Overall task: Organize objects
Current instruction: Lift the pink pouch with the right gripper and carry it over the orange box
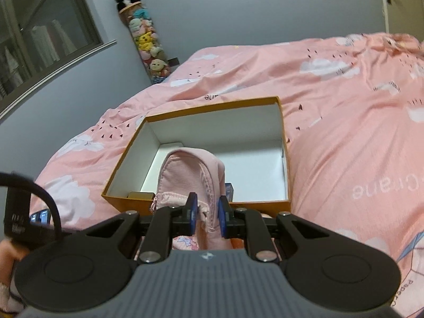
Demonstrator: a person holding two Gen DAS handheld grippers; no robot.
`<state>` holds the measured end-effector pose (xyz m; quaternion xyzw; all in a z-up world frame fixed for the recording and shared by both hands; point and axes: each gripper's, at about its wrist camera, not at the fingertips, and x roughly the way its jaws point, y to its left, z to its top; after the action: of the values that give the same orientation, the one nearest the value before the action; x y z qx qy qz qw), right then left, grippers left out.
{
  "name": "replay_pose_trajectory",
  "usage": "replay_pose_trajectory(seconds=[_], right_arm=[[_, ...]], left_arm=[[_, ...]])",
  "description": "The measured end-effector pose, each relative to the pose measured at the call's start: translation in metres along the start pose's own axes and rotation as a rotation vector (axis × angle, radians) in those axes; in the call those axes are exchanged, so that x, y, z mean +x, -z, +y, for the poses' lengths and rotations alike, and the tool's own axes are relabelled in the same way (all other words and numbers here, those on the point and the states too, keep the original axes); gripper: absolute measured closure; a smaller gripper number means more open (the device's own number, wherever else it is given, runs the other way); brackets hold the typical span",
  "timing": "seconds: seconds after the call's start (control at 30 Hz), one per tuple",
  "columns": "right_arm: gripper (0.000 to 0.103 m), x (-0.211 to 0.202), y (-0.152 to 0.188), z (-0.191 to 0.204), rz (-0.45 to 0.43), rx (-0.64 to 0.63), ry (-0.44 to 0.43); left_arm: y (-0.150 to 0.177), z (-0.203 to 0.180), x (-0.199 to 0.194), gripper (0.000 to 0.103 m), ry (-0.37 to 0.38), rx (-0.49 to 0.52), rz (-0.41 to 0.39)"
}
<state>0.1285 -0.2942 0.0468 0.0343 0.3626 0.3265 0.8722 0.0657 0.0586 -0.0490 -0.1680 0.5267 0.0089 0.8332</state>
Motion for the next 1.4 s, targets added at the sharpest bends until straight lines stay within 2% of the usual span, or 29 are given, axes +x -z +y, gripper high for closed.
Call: replay_pose_trajectory(seconds=[0.07,0.13,0.2,0.27,0.37,0.53,0.7,0.73,0.77,0.93,1.03,1.17,1.4], right_arm=[[0.086,0.002,0.000,-0.005,0.012,0.028,0.010],[0.086,0.005,0.001,-0.011,0.027,0.059,0.014],[0.086,0.009,0.001,-0.016,0.042,0.086,0.015],[0.086,0.011,0.002,-0.020,0.051,0.106,0.014],[0.086,0.014,0.003,-0.022,0.055,0.121,0.011],[0.086,0.014,0.003,-0.020,0.054,0.115,0.013],[0.085,0.021,0.004,-0.022,0.070,0.116,0.018],[0.085,0.022,0.004,-0.022,0.074,0.119,0.019],[0.085,0.024,0.004,-0.023,0.078,0.122,0.021],[0.085,0.026,0.004,-0.025,0.080,0.134,0.013],[0.085,0.023,0.003,-0.025,0.074,0.138,0.001],[0.086,0.019,0.000,-0.021,0.063,0.123,-0.013],[0.087,0.006,-0.012,-0.014,0.031,0.095,-0.034]], left_arm=[[0.007,0.000,-0.004,0.043,0.018,0.020,0.034],[0.011,0.000,-0.010,0.038,0.056,0.020,0.038],[0.010,0.004,-0.015,0.032,0.094,-0.006,0.029],[0.004,0.007,-0.012,0.030,0.098,-0.036,0.027],[-0.006,0.010,0.008,0.029,0.085,-0.061,0.067],[-0.003,0.012,0.046,0.029,0.139,-0.115,0.148],[0.002,0.010,0.068,0.034,0.145,-0.140,0.162],[0.002,0.010,0.070,0.042,0.154,-0.145,0.159],[0.002,0.010,0.069,0.043,0.161,-0.145,0.156],[0.007,0.007,0.053,0.067,0.149,-0.130,0.101],[0.014,-0.003,0.034,0.075,0.128,-0.089,0.051],[0.025,-0.022,0.008,0.080,0.102,0.002,-0.024],[0.029,-0.028,-0.040,0.082,0.122,0.049,-0.141]])
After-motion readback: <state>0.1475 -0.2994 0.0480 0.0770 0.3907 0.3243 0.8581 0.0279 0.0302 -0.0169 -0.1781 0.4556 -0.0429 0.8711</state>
